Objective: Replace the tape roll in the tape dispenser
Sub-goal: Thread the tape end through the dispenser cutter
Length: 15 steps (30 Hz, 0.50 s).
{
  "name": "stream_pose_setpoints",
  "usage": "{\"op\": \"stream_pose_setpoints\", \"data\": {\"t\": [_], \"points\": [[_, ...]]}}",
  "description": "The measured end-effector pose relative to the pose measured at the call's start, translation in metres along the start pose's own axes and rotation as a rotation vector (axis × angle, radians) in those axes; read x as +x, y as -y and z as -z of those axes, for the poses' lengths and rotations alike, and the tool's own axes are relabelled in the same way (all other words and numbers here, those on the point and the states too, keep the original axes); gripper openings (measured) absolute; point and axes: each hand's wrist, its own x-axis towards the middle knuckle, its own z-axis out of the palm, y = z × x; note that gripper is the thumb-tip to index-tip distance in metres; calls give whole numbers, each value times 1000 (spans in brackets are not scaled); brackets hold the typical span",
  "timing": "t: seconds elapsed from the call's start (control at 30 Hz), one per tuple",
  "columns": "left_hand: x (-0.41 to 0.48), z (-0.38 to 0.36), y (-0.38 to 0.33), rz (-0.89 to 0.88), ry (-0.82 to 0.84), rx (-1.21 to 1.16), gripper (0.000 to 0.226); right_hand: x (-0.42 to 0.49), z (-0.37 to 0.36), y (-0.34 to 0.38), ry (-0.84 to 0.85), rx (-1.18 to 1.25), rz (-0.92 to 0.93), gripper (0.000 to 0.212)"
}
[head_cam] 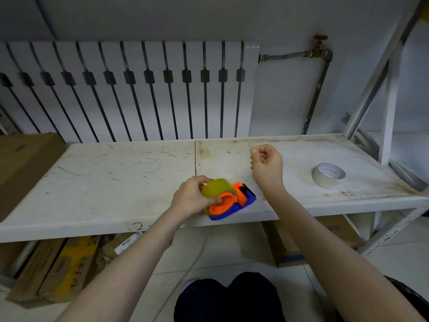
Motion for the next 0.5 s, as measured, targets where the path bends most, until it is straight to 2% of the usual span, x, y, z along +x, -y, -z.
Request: {"op": "stream_pose_setpoints", "data": {"t": [0.17,0.27,0.43,0.5], "points": [[1,0,4,-41,3,4,64,3,4,-27,-51,-7,-193,13],[2,-3,5,-89,-54,28,63,1,5,-30,-58,25,-239,11],[0,-5,2,-148,-162,64,54,-3,5,-20,-7,29,-128,4],[1,-6,-1,-151,-177,64,48,-3,2,-11,37,-30,-32,9]]}}
